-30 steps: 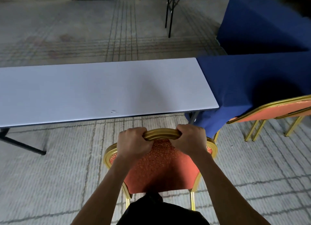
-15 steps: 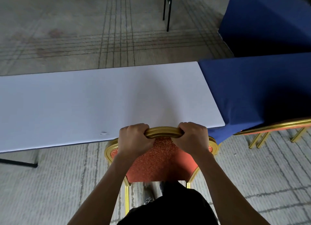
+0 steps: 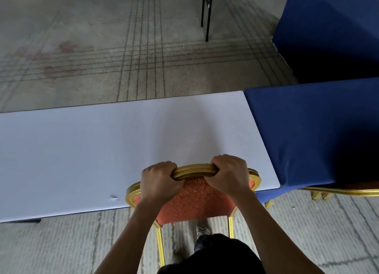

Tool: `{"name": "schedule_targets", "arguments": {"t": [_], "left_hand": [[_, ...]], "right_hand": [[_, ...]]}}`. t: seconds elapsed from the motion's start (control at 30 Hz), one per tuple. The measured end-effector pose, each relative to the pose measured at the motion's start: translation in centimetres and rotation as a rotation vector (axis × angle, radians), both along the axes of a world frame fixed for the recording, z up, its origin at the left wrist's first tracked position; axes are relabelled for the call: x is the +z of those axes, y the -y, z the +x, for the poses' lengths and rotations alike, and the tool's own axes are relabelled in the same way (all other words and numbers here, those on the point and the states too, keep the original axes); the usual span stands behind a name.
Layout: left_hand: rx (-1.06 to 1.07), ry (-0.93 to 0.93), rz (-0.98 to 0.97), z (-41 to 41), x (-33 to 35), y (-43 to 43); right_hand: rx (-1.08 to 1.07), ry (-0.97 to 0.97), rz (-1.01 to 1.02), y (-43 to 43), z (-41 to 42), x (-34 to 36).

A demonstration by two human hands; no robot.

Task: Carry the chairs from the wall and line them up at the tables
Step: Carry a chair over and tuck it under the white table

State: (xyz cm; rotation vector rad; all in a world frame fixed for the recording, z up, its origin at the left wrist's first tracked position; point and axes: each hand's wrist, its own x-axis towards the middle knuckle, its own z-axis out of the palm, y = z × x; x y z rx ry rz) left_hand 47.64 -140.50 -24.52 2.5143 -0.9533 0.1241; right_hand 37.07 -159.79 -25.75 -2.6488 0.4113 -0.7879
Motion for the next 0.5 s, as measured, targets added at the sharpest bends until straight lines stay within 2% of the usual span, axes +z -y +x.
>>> {"name": "schedule_targets", "arguments": {"t": [0.23,0.37,0.5], "left_hand": [[-0.143,0.106,-0.046,-0.4,-1.9,-0.4],[-0.172,0.075,-0.034,-1.9,-2.4,-2.3],[-0.195,-0.035,0.077,-3.4,-2.4,-3.5]], "right_hand": [[-0.036,-0.032,0.02,-1.1,-1.5,-1.7],[-0.069,-0.137,0.033,-3.1,-3.5,-2.3],[-0.1,-0.258,0.051,-4.8,-5.3,-1.9]]}}
